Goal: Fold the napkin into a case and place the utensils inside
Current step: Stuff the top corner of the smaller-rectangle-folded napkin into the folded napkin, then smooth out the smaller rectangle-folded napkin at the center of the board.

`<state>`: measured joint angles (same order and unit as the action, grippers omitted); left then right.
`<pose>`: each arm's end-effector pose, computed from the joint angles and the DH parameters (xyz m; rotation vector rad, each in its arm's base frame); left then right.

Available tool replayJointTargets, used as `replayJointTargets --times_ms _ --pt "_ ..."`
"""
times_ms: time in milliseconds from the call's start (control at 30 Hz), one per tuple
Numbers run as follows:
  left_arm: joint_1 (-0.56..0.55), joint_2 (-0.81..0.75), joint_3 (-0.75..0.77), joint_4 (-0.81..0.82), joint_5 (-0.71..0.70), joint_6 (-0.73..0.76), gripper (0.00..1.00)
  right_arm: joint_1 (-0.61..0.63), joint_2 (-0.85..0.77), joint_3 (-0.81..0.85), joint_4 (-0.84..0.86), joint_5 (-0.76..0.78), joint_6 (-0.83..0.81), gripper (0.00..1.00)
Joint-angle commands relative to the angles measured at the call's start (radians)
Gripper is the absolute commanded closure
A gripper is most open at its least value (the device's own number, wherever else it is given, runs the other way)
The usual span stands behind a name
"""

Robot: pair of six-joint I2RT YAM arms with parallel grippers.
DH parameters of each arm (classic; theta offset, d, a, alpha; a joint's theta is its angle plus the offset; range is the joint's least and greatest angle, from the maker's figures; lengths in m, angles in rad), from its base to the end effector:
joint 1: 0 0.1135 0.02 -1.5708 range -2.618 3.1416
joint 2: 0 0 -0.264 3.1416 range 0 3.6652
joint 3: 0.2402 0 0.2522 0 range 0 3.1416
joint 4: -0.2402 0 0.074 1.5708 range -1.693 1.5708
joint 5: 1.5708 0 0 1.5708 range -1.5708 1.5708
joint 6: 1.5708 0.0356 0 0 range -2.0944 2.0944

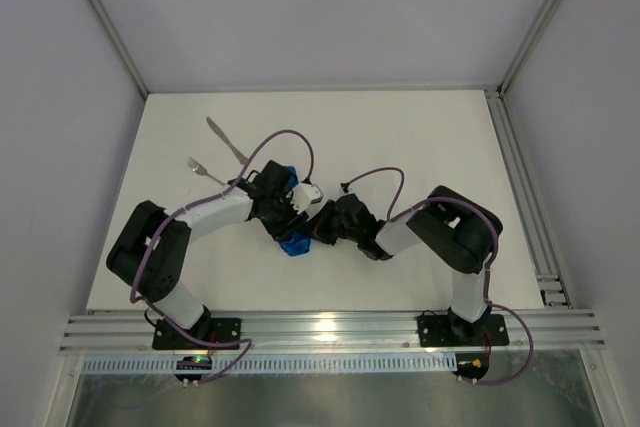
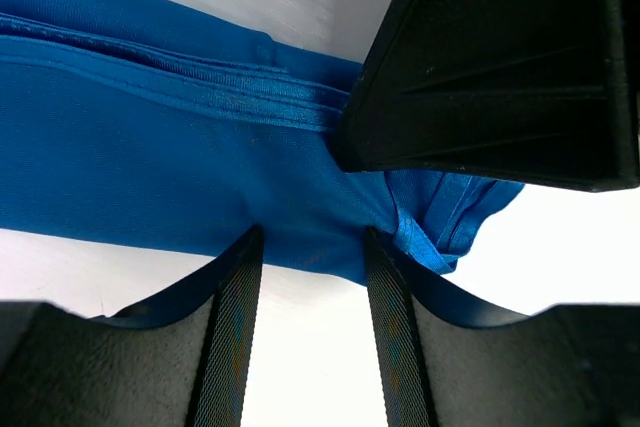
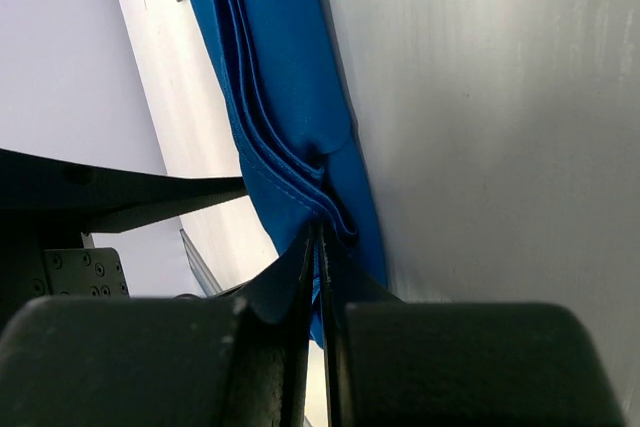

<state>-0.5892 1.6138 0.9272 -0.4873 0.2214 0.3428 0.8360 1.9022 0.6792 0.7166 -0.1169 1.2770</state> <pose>0.2458 -0.1737 0.1681 1.2913 2.4306 -0.3715 0.2258 0.2561 0.1002 0.4438 2.3577 1.2983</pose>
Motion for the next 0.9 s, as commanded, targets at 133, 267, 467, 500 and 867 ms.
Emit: replayJointTargets --times_ms 133,267,467,500,867 --pt "0.093 -0.112 0.065 -0.013 0.142 -0.031 0.55 0.000 0.003 -0.023 -0.019 0.031 -0.016 0.93" --pt "0.228 -0.189 0.120 -0.013 0.207 -0.065 0.49 -0.011 0.000 -0.026 -0.042 0.002 -0.053 0.93" --pt "0.319 -0.065 0.212 0.038 0.098 -0.042 0.38 -0.028 -0.011 0.016 -0.123 -0.073 -0.165 0.93" --pt "0.325 -0.036 0.228 0.047 0.079 -0.033 0.38 -0.032 -0.012 0.017 -0.143 -0.082 -0.174 0.93" --pt "0.327 0.230 0.381 0.070 0.110 0.036 0.30 -0.083 -0.040 0.031 -0.215 -0.202 -0.338 0.93"
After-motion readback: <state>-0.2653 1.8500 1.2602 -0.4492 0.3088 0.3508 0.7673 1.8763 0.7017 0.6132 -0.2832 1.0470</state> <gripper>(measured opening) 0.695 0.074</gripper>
